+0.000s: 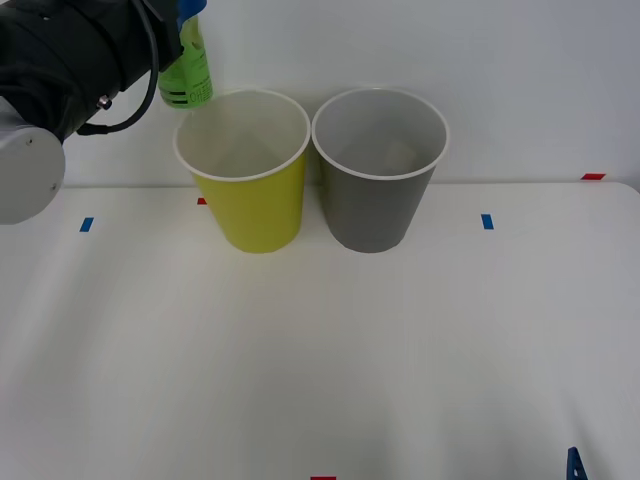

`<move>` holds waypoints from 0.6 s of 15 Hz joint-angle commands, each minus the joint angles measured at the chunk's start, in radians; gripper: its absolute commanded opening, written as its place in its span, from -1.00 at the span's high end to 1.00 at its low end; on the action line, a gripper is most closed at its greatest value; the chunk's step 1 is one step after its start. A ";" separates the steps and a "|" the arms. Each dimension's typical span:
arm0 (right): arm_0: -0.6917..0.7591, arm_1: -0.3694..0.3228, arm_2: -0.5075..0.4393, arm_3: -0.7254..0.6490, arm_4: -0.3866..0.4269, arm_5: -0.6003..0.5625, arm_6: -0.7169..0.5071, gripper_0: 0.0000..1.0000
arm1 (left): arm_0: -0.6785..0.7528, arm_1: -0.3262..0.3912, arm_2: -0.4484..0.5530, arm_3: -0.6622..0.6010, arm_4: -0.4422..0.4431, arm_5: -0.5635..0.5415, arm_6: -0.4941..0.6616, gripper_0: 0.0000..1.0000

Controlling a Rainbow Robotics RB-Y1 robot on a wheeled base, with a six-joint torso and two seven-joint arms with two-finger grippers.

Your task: Put cans in the gray bin and PET bottles in the light green bin.

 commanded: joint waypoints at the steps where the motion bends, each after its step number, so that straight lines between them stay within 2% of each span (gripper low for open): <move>1: 0.000 0.000 0.000 0.000 0.000 0.000 0.000 -0.56 | -0.054 -0.010 -0.057 0.095 0.001 -0.055 0.014 1.00; 3: 0.000 0.000 0.000 0.000 0.000 0.000 0.000 -0.57 | -0.078 -0.021 -0.067 0.141 0.001 -0.055 0.017 1.00; 7: 0.000 0.000 0.000 0.000 0.000 0.000 0.000 -0.57 | -0.078 -0.043 -0.074 0.148 0.017 -0.055 0.014 1.00; 9: 0.000 0.000 0.000 0.000 0.000 0.000 0.000 -0.58 | -0.080 -0.060 -0.101 0.148 -0.026 -0.062 0.022 1.00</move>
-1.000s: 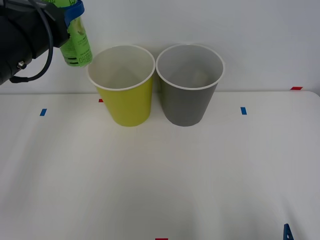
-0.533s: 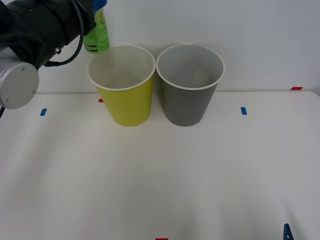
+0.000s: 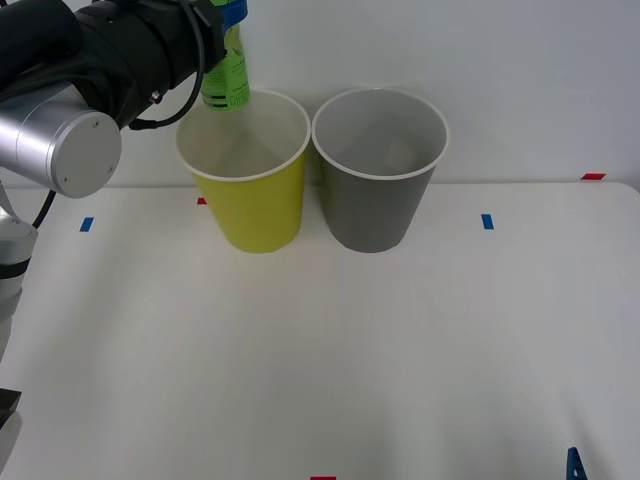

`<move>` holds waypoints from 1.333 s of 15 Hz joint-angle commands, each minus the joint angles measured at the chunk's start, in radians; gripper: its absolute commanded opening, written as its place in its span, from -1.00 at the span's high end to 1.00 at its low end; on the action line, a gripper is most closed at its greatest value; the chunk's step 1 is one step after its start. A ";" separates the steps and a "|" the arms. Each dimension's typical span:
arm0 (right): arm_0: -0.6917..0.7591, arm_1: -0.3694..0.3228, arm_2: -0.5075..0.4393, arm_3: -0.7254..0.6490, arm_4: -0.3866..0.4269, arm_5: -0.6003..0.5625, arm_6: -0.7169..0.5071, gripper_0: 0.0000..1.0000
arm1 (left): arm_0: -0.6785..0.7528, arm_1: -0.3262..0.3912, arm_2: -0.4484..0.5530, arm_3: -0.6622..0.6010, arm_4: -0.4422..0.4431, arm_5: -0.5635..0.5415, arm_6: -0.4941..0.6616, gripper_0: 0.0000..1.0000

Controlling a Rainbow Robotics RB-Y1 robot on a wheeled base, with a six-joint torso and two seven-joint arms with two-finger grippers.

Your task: Put cans in the gray bin and PET bottles in the light green bin.

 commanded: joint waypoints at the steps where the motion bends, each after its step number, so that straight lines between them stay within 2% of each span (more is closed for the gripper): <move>1: 0.000 0.000 0.000 0.000 0.000 0.000 0.000 -0.57 | -0.002 -0.023 -0.033 0.001 -0.047 -0.010 0.010 1.00; 4: 0.000 0.000 0.000 0.000 0.000 0.000 0.000 -0.57 | -0.005 -0.045 -0.051 0.021 -0.050 -0.035 0.013 1.00; 8: 0.000 0.000 0.000 0.000 0.000 0.000 0.000 -0.57 | -0.026 -0.045 -0.080 0.118 -0.053 -0.128 0.008 1.00; 13: 0.000 0.000 0.000 0.000 0.000 0.000 0.000 -0.57 | -0.028 -0.045 -0.079 0.122 -0.073 -0.131 0.010 1.00; 14: 0.000 0.000 0.000 0.000 0.000 0.000 0.000 -0.58 | -0.026 -0.043 -0.079 0.122 -0.073 -0.134 0.010 0.08; 15: 0.000 0.000 0.000 0.000 0.000 0.000 0.000 -0.57 | -0.026 -0.040 -0.079 0.122 -0.069 -0.134 0.010 -1.00; 17: 0.000 0.000 0.000 0.000 0.000 0.000 0.000 -0.57 | -0.020 -0.019 -0.079 0.101 -0.016 -0.133 0.011 -1.00; 20: 0.000 0.000 0.000 0.000 0.000 0.000 0.000 -0.57 | 0.064 0.060 -0.056 -0.016 0.037 -0.128 0.007 -1.00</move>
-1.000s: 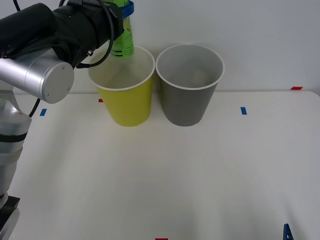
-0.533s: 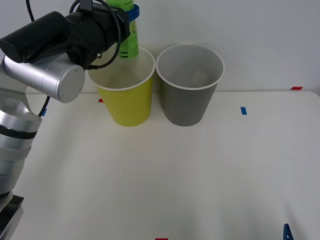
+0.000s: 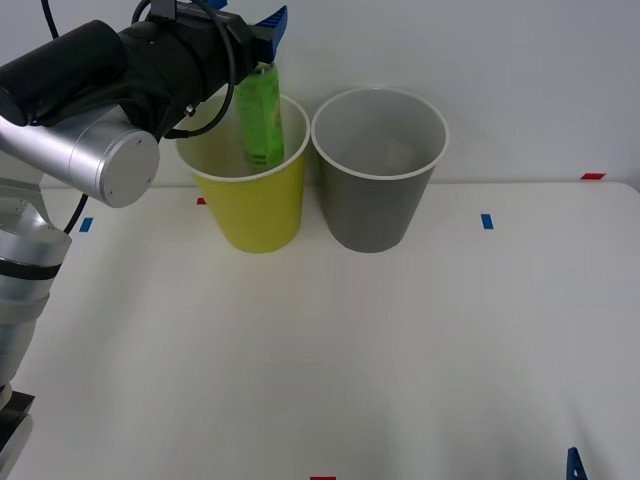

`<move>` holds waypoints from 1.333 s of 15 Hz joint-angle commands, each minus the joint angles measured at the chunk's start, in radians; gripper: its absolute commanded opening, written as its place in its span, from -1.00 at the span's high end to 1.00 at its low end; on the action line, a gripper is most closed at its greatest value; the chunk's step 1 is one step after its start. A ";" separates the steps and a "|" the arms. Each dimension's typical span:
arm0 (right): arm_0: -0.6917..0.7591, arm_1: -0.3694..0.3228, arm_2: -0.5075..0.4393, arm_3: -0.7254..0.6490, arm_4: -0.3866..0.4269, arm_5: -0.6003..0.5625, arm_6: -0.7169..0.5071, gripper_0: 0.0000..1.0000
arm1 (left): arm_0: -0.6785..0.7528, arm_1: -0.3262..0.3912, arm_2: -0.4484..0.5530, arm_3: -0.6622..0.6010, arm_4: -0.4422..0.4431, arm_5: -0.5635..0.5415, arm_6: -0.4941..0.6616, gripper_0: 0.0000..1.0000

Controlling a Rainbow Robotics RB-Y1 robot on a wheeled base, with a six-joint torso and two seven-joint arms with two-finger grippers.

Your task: Put cans in the gray bin and PET bottles in the light green bin.

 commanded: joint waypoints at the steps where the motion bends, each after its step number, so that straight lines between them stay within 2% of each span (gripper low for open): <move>1: 0.000 0.000 0.000 0.000 0.000 0.000 0.000 -0.58 | 0.110 0.064 0.033 -0.132 0.033 0.005 -0.004 -1.00; 5: 0.000 0.000 0.000 0.000 0.000 0.000 0.000 -0.58 | 0.318 0.110 0.098 -0.327 0.016 0.005 -0.005 -1.00; 11: 0.000 0.000 0.000 0.000 0.000 0.000 0.000 -0.57 | 0.620 0.136 0.113 -0.546 -0.105 -0.006 0.002 -1.00; 20: 0.000 0.000 0.000 0.000 0.000 0.000 0.000 -0.57 | 0.963 0.135 0.113 -0.559 -0.125 -0.294 -0.004 -1.00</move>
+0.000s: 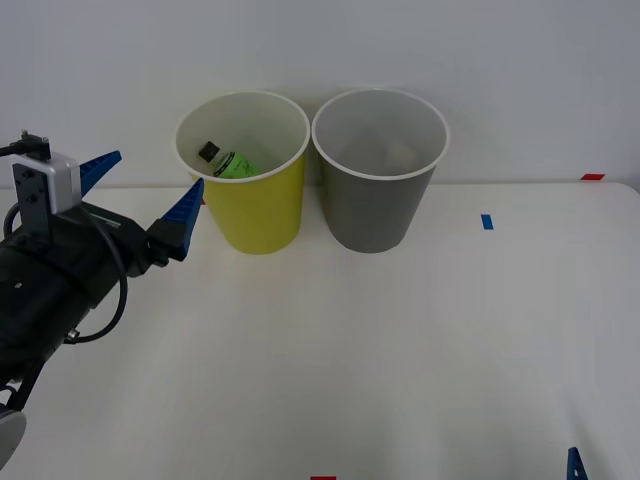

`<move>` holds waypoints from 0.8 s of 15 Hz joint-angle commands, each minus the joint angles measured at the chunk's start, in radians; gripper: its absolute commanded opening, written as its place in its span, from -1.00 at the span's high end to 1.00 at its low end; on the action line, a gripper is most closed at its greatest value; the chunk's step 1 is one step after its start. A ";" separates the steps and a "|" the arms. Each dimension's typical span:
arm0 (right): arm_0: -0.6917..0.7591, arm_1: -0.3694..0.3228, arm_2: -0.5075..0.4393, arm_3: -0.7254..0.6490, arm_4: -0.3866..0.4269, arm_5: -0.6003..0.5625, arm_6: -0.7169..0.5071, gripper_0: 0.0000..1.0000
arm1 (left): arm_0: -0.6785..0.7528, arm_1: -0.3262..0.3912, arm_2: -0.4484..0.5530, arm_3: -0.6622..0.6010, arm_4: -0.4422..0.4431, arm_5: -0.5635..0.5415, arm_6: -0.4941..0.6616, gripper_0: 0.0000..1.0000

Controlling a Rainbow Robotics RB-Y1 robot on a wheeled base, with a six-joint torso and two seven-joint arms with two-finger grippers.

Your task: Put cans in the gray bin and PET bottles in the light green bin.

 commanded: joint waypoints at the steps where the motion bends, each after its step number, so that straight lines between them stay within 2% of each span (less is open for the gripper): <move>1: 0.000 0.000 0.000 0.000 0.000 0.000 0.000 -0.57 | 0.094 0.000 0.000 0.000 -0.011 -0.080 0.001 -1.00; 5: 0.000 0.000 0.000 0.000 0.000 0.000 0.000 -0.57 | 0.215 0.000 0.003 0.002 -0.024 -0.191 0.004 -1.00; 10: 0.000 0.000 0.000 0.000 0.000 0.000 0.000 -0.57 | 0.329 -0.066 -0.002 0.000 -0.051 -0.261 -0.013 -1.00; 12: 0.000 0.000 0.000 0.000 0.000 0.000 0.000 -0.57 | 0.332 -0.063 0.005 0.003 -0.054 -0.271 -0.016 -1.00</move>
